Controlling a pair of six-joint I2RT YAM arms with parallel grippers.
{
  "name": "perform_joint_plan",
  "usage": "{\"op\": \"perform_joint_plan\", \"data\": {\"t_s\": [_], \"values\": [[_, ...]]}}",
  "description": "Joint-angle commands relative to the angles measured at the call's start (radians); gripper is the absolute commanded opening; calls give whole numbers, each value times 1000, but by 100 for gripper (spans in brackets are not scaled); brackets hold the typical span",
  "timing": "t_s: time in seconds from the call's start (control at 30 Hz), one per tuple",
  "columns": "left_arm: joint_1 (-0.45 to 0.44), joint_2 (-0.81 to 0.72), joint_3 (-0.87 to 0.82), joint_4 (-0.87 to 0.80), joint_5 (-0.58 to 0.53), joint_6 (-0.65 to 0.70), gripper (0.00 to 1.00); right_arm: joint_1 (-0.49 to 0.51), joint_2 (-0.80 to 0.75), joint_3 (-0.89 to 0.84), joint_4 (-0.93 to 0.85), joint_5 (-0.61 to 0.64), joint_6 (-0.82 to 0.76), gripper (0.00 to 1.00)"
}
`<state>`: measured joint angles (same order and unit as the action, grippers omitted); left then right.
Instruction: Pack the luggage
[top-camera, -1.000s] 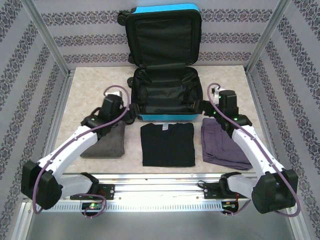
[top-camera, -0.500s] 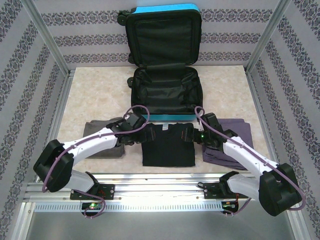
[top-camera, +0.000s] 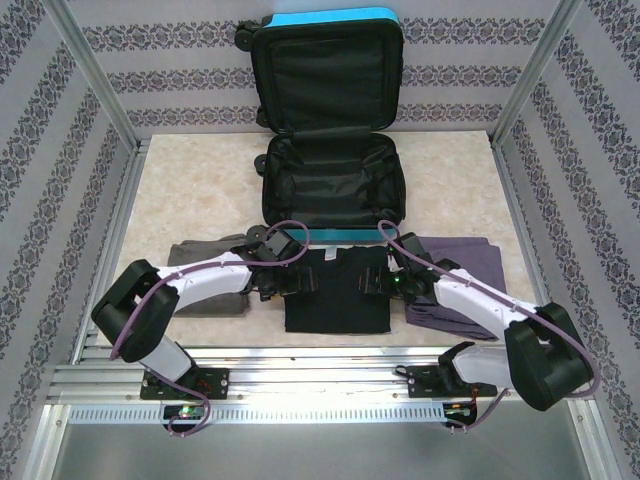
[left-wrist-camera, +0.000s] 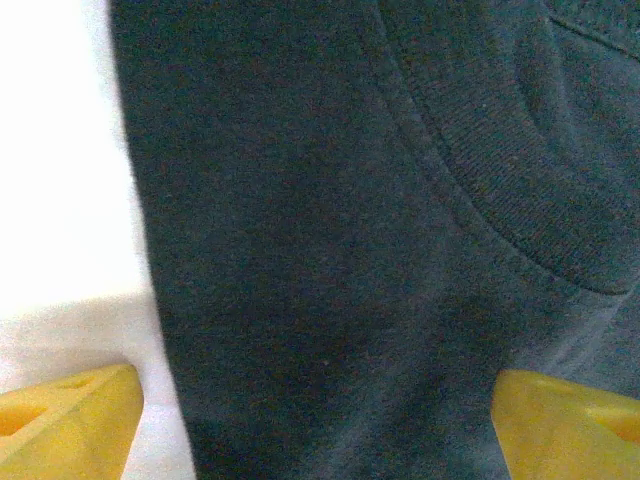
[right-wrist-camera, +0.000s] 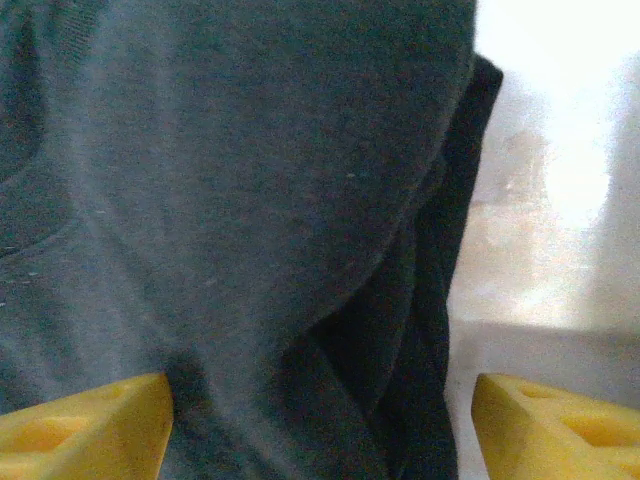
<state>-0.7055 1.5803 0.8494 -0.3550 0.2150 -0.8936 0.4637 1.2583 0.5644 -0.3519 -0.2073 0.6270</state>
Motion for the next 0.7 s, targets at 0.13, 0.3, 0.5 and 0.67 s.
{"op": "perform_joint_plan", "data": {"t_s": [0.13,0.3,0.5,0.67], "values": [[-23,65,37,54,49,-13,89,36,77,7,51,-17,31,76],[-25,103,31,144,93,-36,85,74,94,10,116,-35,40,71],[-29,126,37,177,120,-36,66,92,118,16,133,-45,37,46],[-35,112,44,161,97,-12,28,108,97,46,121,-45,9,19]]}}
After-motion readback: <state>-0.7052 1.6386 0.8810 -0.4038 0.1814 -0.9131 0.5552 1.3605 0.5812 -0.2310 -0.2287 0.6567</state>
